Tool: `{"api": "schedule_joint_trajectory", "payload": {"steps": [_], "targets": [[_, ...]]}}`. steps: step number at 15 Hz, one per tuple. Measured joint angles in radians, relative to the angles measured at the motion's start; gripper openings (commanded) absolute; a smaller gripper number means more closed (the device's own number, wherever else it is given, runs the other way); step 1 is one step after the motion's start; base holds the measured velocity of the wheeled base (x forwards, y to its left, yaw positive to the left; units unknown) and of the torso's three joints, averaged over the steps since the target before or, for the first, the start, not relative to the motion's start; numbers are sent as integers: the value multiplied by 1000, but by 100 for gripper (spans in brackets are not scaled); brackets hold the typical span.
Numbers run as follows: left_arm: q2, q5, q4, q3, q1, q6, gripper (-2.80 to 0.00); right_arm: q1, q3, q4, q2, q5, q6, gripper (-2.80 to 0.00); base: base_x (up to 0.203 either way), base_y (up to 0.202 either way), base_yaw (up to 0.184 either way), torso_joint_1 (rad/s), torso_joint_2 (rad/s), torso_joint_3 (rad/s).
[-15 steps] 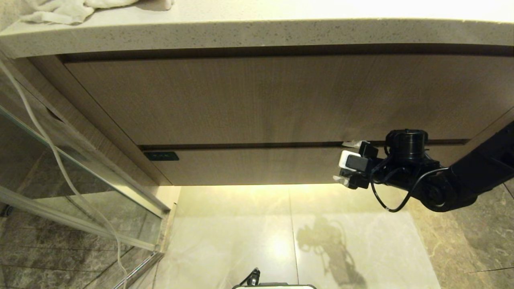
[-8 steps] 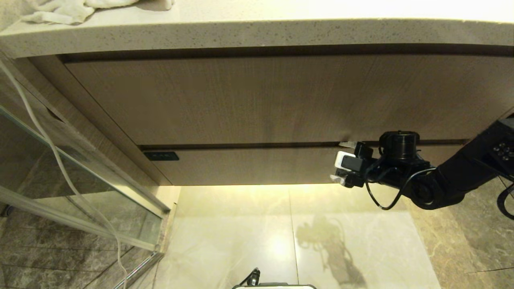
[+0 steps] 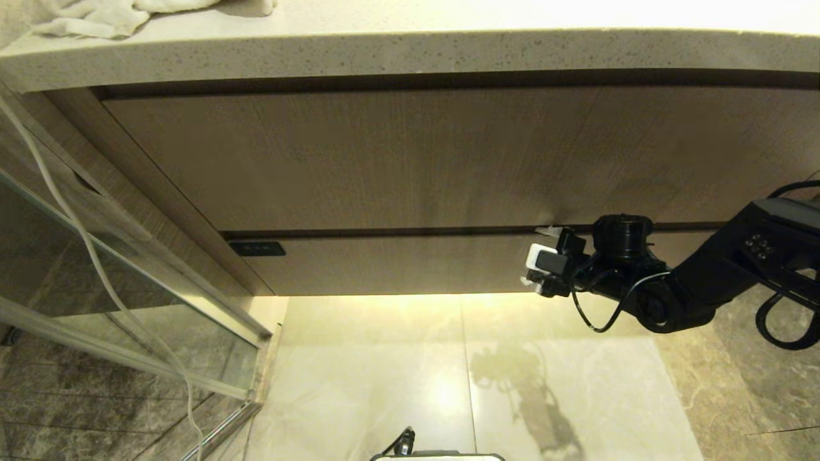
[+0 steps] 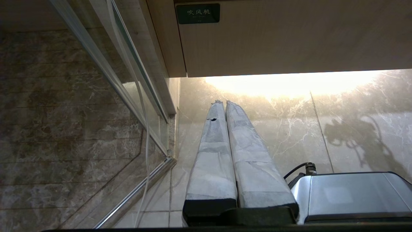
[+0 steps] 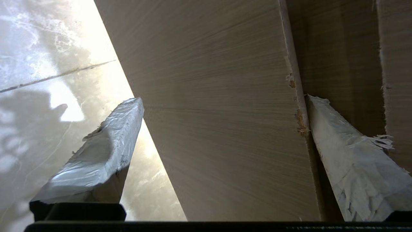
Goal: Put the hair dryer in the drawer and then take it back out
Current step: Pull open the drawer
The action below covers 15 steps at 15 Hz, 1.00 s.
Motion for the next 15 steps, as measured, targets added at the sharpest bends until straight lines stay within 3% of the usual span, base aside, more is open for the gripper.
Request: {"api": "schedule_joint_trajectory", "payload": {"steps": [3,9,15], "targets": [[0,0,0,0,0,0,-280,-10,-10,52,13,-8,3,0,0,0,0,0,0,0],[0,0,0,0,0,0,-280,-35,46,318,-82,-60,40,0,0,0,0,0,0,0],[0,0,0,0,0,0,-280,-33,89,365,-134,-94,67,0,0,0,0,0,0,0]]}}
